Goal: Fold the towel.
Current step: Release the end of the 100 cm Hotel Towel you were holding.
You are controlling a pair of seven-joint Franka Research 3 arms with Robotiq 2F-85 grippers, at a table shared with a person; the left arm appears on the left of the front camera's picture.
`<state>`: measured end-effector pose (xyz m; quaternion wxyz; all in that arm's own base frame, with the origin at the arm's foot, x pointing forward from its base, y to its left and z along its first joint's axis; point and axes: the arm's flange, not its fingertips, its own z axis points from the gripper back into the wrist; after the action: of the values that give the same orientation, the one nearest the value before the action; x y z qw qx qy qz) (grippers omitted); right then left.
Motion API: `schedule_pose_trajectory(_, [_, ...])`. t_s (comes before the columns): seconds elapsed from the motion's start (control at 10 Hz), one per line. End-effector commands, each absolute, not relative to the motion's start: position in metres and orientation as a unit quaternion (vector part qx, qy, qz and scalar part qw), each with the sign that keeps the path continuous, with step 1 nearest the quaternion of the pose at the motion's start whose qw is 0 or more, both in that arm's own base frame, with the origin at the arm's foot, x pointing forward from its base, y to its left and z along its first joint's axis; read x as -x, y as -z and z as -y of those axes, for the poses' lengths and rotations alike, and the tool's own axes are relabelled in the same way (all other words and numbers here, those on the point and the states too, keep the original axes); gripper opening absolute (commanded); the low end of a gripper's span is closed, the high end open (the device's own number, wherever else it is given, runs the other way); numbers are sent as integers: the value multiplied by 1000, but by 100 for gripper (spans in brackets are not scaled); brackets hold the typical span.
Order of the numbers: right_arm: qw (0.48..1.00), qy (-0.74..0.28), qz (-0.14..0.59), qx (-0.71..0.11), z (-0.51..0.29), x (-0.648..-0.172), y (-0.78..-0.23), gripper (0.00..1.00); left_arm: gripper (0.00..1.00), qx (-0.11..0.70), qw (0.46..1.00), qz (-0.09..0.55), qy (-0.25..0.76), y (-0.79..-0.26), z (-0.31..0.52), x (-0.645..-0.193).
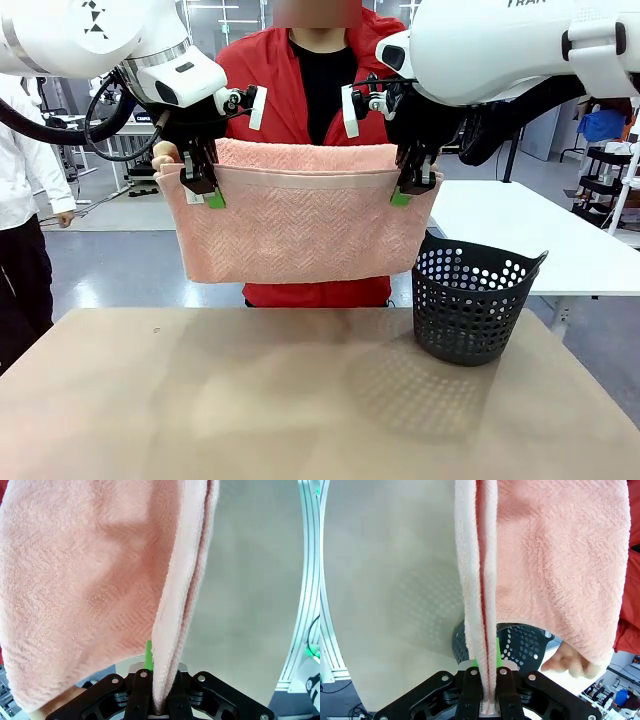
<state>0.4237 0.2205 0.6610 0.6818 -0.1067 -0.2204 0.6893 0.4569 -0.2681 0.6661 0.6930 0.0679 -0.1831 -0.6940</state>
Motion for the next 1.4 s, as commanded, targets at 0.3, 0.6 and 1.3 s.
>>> schedule_pose_trajectory(0.3, [681, -689, 221, 111, -218, -423, -664, 0, 0, -71, 691, 184, 696, -669, 268, -457])
schedule_pose_trajectory(0.6, [681, -689, 221, 111, -218, -423, -664, 0, 0, -71, 691, 184, 696, -669, 268, -457])
schedule_pose_trajectory(1.3, [681, -689, 221, 111, -218, -423, -664, 0, 0, -71, 691, 184, 696, -669, 268, -457])
